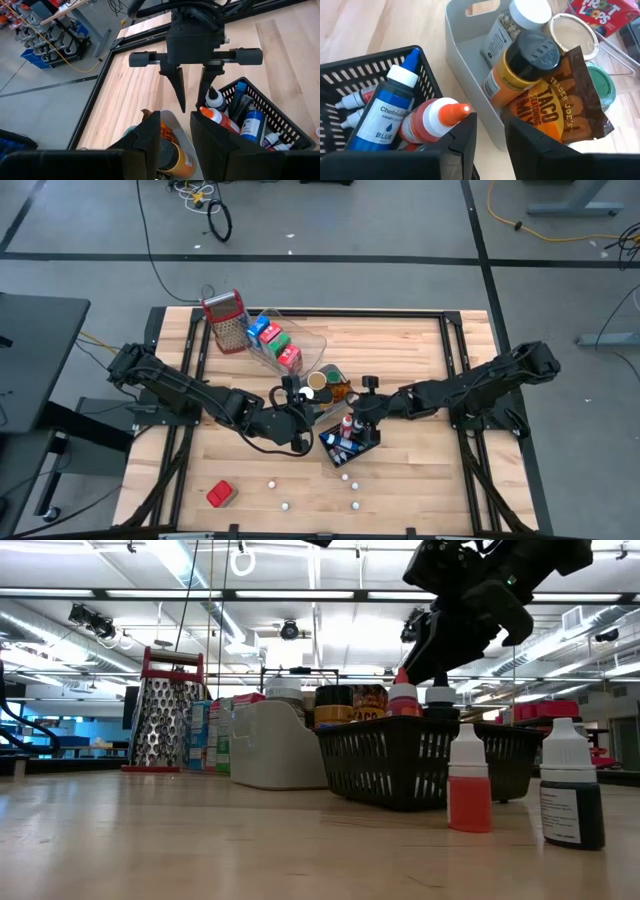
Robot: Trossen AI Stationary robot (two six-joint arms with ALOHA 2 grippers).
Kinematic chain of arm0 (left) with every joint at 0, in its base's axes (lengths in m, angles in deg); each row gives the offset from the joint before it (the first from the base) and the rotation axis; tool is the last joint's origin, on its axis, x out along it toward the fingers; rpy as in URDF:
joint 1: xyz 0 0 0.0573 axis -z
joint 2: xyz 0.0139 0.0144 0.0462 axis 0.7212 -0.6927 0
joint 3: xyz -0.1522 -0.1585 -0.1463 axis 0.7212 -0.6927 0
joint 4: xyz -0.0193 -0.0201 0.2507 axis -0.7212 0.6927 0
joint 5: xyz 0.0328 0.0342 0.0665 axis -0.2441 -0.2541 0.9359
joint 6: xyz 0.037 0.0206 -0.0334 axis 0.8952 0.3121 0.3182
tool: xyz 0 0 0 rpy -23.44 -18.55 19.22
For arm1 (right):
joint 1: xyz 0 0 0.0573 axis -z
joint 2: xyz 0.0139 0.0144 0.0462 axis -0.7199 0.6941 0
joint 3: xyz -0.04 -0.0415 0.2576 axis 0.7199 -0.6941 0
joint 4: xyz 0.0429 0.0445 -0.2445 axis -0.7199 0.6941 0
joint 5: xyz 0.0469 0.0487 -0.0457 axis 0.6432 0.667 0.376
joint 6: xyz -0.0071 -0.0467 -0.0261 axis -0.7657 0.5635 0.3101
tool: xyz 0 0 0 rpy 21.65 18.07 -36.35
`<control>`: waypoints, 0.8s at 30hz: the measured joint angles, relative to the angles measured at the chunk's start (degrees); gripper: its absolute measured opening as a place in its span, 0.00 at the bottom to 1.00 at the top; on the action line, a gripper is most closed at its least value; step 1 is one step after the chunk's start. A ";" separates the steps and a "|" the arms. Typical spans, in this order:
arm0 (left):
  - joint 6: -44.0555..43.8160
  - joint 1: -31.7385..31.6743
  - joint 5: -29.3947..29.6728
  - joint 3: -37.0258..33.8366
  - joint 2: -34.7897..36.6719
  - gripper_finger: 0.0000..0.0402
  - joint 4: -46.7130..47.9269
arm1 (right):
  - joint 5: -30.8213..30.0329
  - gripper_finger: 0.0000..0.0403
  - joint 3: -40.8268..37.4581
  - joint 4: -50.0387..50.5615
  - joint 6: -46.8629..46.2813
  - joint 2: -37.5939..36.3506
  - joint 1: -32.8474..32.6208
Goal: Pick & Place Kitchen Items
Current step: Adjust the food coloring bottles on the black bin
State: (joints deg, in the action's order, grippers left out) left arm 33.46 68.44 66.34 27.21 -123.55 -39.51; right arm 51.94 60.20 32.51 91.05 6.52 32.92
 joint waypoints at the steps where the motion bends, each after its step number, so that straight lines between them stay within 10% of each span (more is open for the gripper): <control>1: 0.00 0.00 -0.01 0.00 0.00 0.29 0.02 | 0.02 0.27 0.00 0.02 0.40 0.00 0.00; 24: -0.01 0.00 0.07 0.00 0.00 0.29 0.11 | 7.63 0.27 9.14 -1.03 3.17 -3.51 -2.81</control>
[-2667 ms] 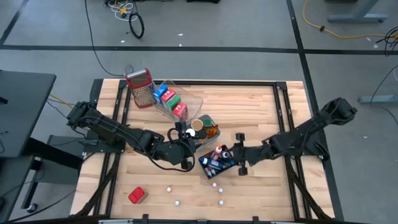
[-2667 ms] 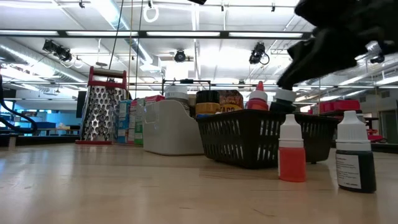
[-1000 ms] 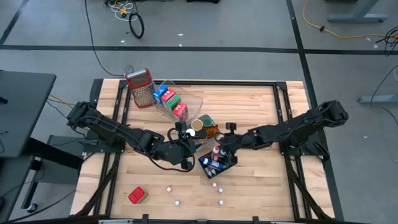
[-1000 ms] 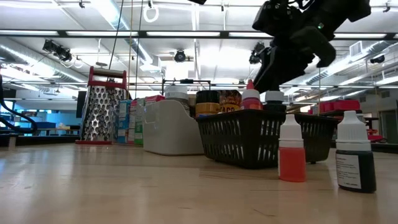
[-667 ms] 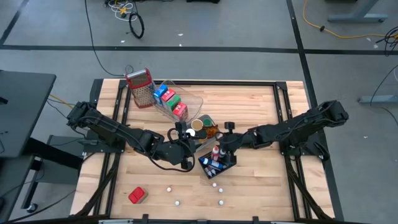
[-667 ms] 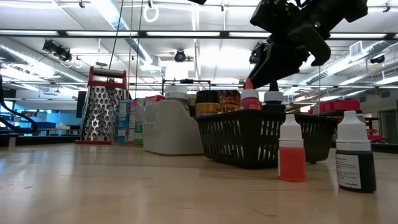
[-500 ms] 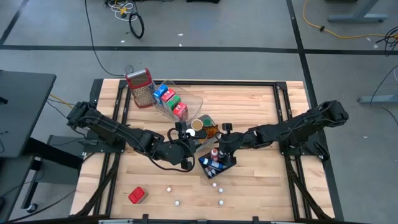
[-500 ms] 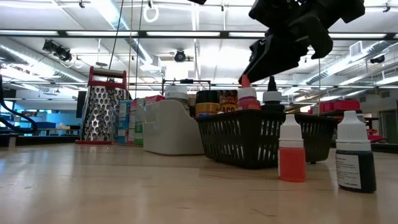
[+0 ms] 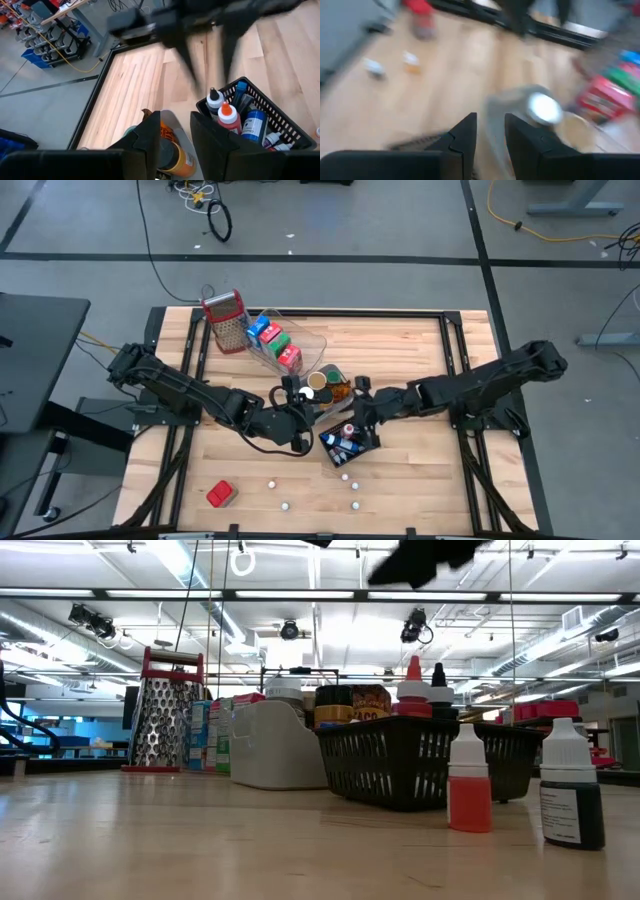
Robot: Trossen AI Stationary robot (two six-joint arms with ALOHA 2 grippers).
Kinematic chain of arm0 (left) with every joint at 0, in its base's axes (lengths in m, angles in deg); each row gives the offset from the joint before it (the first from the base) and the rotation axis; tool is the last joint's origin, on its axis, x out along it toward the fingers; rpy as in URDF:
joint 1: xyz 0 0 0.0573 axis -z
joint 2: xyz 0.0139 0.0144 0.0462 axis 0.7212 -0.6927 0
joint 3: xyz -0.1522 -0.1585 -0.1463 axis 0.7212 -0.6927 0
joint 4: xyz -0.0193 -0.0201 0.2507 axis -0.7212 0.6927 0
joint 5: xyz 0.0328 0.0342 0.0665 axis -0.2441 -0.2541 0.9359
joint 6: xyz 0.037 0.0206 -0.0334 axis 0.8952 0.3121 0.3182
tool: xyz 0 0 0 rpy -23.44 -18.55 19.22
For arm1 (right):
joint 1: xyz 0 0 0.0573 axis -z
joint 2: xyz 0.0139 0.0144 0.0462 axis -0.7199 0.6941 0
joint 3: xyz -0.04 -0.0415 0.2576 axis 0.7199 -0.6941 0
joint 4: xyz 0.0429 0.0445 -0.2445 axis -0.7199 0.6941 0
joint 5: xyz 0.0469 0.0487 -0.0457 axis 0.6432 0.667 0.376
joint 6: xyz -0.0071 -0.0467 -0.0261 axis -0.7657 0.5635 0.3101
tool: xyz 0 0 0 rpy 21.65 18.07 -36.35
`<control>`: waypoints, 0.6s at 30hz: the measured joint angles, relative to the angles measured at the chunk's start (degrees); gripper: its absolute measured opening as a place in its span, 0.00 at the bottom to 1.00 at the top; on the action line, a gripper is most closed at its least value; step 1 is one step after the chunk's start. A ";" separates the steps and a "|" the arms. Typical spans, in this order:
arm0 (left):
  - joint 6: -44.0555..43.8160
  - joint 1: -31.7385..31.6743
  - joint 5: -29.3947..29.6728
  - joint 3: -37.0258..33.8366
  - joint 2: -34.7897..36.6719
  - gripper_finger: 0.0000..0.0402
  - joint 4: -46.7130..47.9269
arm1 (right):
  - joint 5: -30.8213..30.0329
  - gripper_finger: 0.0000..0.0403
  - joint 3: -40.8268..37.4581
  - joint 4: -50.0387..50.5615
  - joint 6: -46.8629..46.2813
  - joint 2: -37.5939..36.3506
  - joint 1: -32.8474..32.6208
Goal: Pick & Place Kitchen Items
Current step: Adjust the food coloring bottles on the black bin
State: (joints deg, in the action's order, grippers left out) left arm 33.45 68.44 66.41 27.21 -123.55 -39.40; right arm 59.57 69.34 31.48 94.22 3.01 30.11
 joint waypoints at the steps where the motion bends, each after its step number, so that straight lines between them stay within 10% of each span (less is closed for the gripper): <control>1: 0.02 0.01 0.24 0.00 0.00 0.29 0.04 | 2.39 0.27 1.04 0.47 -0.81 0.04 -0.51; 5: -0.27 0.02 0.08 0.00 0.24 0.29 0.13 | 7.99 0.32 1.68 -0.72 -2.99 0.17 -2.44; 10: -1.93 0.24 -4.45 0.00 1.10 0.29 2.25 | -0.41 0.41 1.66 2.11 -8.16 0.19 -4.38; 18: 1.11 -0.52 -22.17 -4.44 -0.88 0.28 -4.94 | -0.07 0.43 1.66 4.08 -10.86 0.19 -6.85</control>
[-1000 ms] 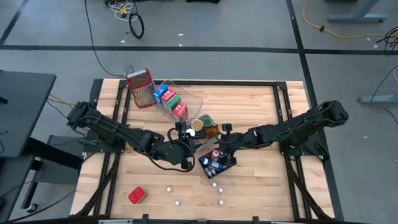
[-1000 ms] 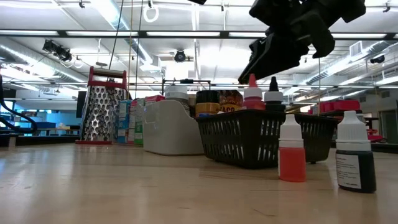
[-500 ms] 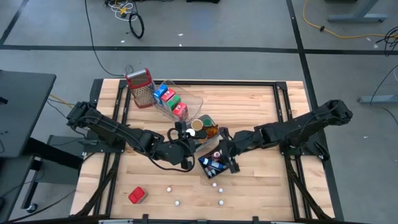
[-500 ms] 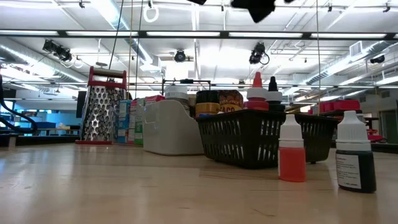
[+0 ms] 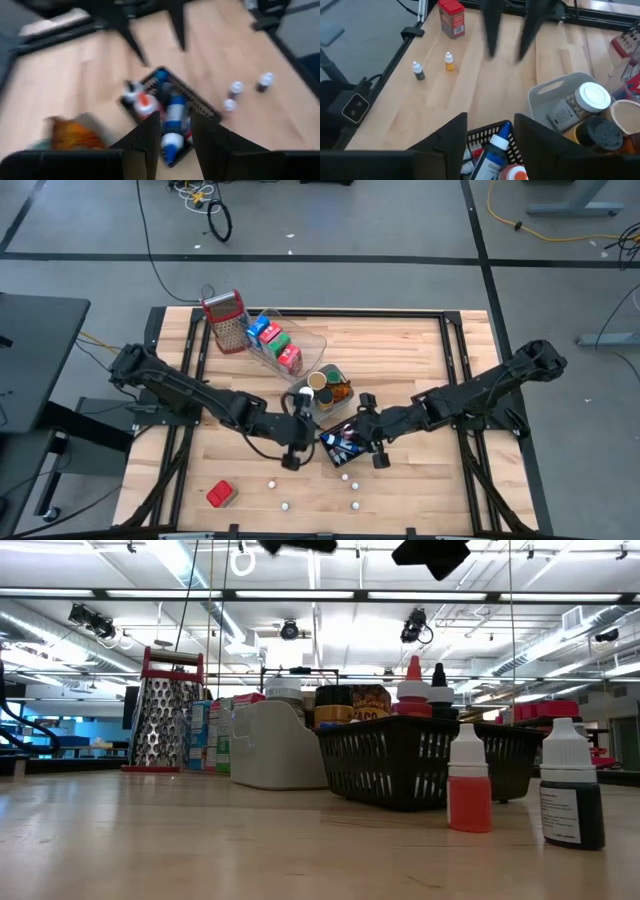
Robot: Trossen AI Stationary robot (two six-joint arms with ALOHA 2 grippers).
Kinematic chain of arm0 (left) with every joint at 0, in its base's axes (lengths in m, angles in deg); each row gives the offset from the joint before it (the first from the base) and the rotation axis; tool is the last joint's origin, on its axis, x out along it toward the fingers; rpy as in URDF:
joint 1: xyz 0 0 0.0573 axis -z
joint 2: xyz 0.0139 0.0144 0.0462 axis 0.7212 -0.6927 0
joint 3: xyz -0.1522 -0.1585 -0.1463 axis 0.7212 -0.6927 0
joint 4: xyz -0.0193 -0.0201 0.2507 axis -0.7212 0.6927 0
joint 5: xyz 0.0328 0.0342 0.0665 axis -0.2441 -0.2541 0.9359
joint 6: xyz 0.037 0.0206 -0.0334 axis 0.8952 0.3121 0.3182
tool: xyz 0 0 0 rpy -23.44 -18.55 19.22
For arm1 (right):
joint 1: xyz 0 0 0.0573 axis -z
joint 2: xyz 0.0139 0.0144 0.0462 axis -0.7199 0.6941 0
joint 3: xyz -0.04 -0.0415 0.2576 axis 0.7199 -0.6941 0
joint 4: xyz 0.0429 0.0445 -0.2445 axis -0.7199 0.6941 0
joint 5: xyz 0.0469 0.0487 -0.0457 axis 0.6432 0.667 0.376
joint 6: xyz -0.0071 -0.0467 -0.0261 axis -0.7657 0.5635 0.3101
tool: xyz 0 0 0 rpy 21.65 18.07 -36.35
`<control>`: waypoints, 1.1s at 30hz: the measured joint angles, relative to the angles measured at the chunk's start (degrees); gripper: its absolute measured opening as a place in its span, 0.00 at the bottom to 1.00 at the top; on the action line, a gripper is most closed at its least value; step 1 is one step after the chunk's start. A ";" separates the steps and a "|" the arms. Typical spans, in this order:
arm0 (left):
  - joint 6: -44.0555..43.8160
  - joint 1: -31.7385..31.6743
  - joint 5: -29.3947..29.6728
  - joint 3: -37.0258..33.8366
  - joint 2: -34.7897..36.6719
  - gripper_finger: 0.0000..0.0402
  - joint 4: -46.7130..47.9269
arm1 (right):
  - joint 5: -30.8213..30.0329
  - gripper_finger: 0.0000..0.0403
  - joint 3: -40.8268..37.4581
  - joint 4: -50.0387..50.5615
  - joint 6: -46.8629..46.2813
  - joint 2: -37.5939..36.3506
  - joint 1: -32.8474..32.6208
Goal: Pick & Place Kitchen Items
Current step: Adjust the food coloring bottles on the black bin
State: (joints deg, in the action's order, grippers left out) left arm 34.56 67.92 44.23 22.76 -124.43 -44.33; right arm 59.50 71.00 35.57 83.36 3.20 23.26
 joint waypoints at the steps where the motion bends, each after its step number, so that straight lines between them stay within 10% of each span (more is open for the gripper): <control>1: 0.01 -0.08 -1.79 -1.29 -0.96 0.28 -3.07 | -0.02 0.42 0.00 0.23 -0.08 0.00 -0.26; 6: 0.05 -0.10 -3.18 -6.89 -5.22 0.28 -14.58 | -0.07 0.39 -1.34 0.39 -0.15 0.02 -1.53; 33: 3.23 -3.77 -2.25 -7.71 -17.63 0.28 -15.37 | 1.47 0.37 -5.16 0.18 -0.11 -0.04 -2.04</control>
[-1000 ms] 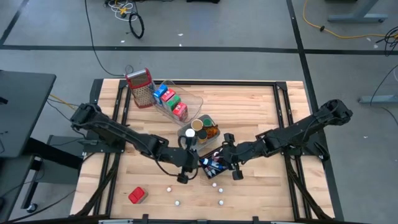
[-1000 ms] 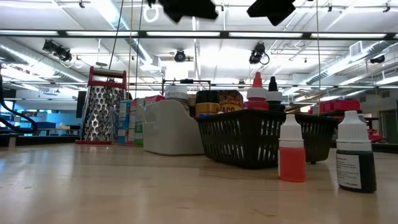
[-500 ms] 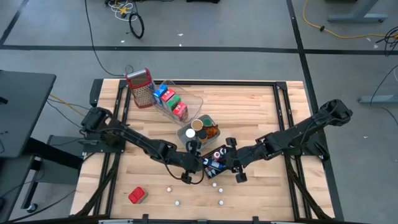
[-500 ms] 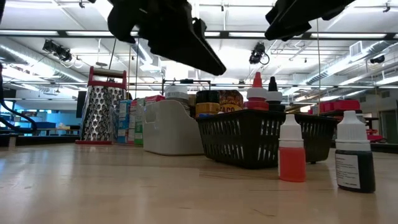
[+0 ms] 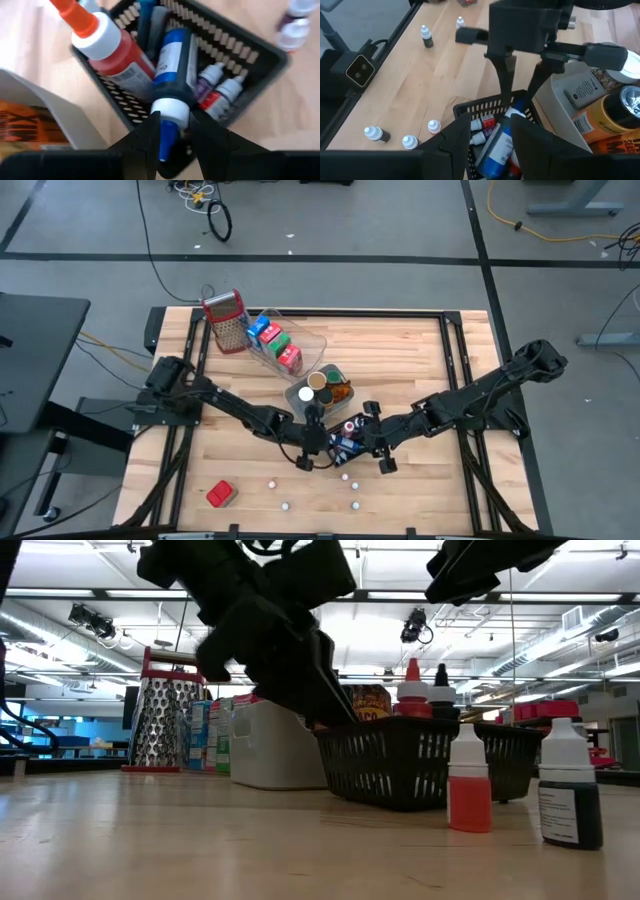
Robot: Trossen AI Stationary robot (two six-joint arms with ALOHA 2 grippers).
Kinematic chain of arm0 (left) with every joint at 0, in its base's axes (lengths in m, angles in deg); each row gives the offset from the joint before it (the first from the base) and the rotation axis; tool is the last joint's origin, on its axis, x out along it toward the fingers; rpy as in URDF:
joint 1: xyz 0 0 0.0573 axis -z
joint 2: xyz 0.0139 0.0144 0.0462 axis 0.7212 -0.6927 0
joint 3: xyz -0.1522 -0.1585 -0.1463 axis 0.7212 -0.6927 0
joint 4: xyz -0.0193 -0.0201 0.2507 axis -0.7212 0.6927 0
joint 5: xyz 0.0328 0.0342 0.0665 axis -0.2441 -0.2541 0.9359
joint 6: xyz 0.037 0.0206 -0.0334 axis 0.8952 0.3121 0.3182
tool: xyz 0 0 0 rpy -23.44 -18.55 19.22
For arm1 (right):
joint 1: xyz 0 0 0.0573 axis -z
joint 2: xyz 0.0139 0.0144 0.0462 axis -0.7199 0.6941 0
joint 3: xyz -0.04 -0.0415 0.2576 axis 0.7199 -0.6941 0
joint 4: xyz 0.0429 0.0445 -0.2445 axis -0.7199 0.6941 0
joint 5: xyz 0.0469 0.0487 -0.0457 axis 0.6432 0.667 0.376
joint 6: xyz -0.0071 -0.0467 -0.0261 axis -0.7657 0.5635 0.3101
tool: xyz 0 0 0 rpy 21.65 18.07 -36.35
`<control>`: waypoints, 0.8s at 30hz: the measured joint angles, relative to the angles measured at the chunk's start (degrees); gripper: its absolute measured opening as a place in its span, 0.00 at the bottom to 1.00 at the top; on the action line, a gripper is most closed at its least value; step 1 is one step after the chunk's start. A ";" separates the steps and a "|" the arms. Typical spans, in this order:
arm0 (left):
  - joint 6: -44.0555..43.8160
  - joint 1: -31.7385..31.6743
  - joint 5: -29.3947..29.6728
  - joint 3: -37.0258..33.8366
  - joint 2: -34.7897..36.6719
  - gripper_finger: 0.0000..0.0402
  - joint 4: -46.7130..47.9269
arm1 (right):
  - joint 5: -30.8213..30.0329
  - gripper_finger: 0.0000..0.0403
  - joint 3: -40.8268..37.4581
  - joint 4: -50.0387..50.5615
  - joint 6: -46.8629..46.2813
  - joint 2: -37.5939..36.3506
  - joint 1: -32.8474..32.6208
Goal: Pick & Place Kitchen Items
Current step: Adjust the food coloring bottles on the black bin
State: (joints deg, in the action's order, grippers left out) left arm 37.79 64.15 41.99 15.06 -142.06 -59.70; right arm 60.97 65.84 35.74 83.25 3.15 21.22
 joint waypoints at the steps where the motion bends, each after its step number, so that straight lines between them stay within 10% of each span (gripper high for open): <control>1: -0.02 0.02 0.98 0.00 -0.16 0.28 -0.04 | 0.00 0.37 0.00 -0.06 0.00 -0.01 0.00; 24: 10.28 -0.46 -3.09 7.54 0.04 0.28 14.94 | 0.02 0.37 0.00 -1.33 1.86 -0.02 0.00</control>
State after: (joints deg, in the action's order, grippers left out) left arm 48.07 63.70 38.89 22.59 -142.02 -44.77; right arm 60.99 65.84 34.41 85.11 3.13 21.22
